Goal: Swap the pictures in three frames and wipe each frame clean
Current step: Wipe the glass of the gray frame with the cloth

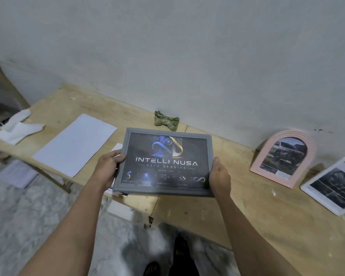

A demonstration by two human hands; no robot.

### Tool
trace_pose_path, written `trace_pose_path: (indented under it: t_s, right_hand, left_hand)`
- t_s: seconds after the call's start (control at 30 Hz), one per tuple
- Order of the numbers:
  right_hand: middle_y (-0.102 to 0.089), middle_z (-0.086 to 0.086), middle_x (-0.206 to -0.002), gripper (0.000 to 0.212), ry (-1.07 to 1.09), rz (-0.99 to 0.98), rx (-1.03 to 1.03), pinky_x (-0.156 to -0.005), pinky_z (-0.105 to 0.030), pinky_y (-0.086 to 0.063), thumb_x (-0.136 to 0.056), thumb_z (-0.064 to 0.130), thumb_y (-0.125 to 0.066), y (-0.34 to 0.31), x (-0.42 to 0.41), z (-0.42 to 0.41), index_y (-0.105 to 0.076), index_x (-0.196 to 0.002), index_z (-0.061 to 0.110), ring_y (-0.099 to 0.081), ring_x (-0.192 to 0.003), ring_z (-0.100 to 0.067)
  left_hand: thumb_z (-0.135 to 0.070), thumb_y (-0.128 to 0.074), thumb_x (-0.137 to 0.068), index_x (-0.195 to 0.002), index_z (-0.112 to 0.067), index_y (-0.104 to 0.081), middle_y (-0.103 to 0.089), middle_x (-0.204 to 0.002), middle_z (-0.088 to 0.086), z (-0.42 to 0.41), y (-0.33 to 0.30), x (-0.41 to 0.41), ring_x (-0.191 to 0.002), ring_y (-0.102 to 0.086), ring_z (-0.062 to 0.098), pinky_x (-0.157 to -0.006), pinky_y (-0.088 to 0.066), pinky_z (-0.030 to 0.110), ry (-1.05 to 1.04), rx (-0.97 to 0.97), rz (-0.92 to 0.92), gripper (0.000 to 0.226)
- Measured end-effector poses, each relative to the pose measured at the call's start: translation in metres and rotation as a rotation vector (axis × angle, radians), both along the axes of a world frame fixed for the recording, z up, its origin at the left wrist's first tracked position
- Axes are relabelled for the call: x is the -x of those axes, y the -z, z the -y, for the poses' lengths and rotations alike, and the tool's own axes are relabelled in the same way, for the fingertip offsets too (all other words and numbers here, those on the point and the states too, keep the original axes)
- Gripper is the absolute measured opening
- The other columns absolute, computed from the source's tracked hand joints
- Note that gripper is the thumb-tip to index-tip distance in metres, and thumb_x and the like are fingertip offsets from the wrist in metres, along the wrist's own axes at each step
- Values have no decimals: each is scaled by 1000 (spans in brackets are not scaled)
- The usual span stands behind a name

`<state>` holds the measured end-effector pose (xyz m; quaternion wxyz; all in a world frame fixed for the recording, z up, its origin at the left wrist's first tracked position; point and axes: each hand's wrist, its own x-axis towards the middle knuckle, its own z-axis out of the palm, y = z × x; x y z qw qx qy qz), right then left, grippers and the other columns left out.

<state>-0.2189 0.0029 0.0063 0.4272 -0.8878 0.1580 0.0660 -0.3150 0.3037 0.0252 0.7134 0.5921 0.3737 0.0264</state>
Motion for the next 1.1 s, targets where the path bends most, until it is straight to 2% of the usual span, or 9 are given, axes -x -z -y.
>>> trace_pose_path:
  t_s: [0.1,0.27,0.37,0.5,0.6,0.73,0.83,1.0,1.1]
  right_hand:
    - [-65,-14,-99,57,-35,56,17,-80,-38,-43,-101,51,-22,7,-3,-18,-62,-95,10,-56,-90,-32]
    - [-52,-4,-67,47,-162,80,39,-60,-35,-38,-102,41,-26,23,-29,-50,-45,-67,17,-53,-71,-28]
    - [-56,-5,-72,49,-280,12,-21,-61,-35,-37,-100,47,-30,31,-64,-65,-49,-67,14,-53,-71,-25]
    - [-62,-4,-93,41,-421,-38,-17,-72,-34,-39,-99,46,-35,40,-145,-97,-57,-90,12,-55,-86,-23]
    - [-62,-9,-113,30,-558,41,121,-79,-33,-41,-95,34,-46,48,-211,-137,-58,-114,13,-57,-100,-26]
    - [-50,-14,-131,50,-904,103,442,-94,-40,-42,-89,28,-51,76,-277,-192,-45,-138,16,-49,-116,-34]
    - [-48,-14,-137,64,-1151,109,586,-93,-40,-44,-85,30,-59,108,-299,-212,-36,-144,18,-48,-118,-35]
    - [-57,-17,-123,41,-1007,306,640,-90,-40,-43,-85,8,-51,133,-299,-220,-50,-127,6,-52,-111,-36]
    - [-60,-20,-102,22,-880,227,365,-74,-33,-44,-87,8,-39,118,-291,-218,-57,-98,3,-55,-93,-33]
  left_hand:
    - [-12,-51,-100,-101,-11,-70,-74,-81,11,-2,18,3,-59,-68,23,-50,-55,30,-63,89,-19,19]
    - [-23,-51,-103,-110,-14,-67,-75,-90,10,-17,38,-5,-70,-69,26,-57,-57,35,-134,151,-63,20]
    - [-20,-51,-102,-116,-13,-66,-73,-92,10,-28,47,-15,-71,-67,26,-55,-58,35,-217,151,-60,21]
    - [-18,-51,-102,-117,-10,-68,-72,-99,12,-49,58,-33,-75,-66,26,-55,-59,32,-321,160,-88,23]
    - [-21,-56,-100,-108,-21,-73,-74,-101,9,-65,67,-43,-83,-68,28,-71,-58,38,-354,161,-137,19]
    - [-23,-58,-98,-108,-20,-74,-75,-96,8,-81,84,-48,-81,-69,29,-75,-57,41,-417,128,-204,18]
    - [-23,-59,-98,-104,-19,-75,-75,-93,9,-90,98,-45,-79,-68,28,-82,-56,43,-461,76,-232,17]
    - [-22,-57,-100,-103,-14,-73,-74,-87,8,-101,109,-39,-75,-66,27,-78,-55,41,-464,42,-218,18]
    - [-23,-58,-99,-100,-14,-73,-74,-87,9,-105,108,-34,-77,-66,29,-81,-55,47,-450,63,-208,18]
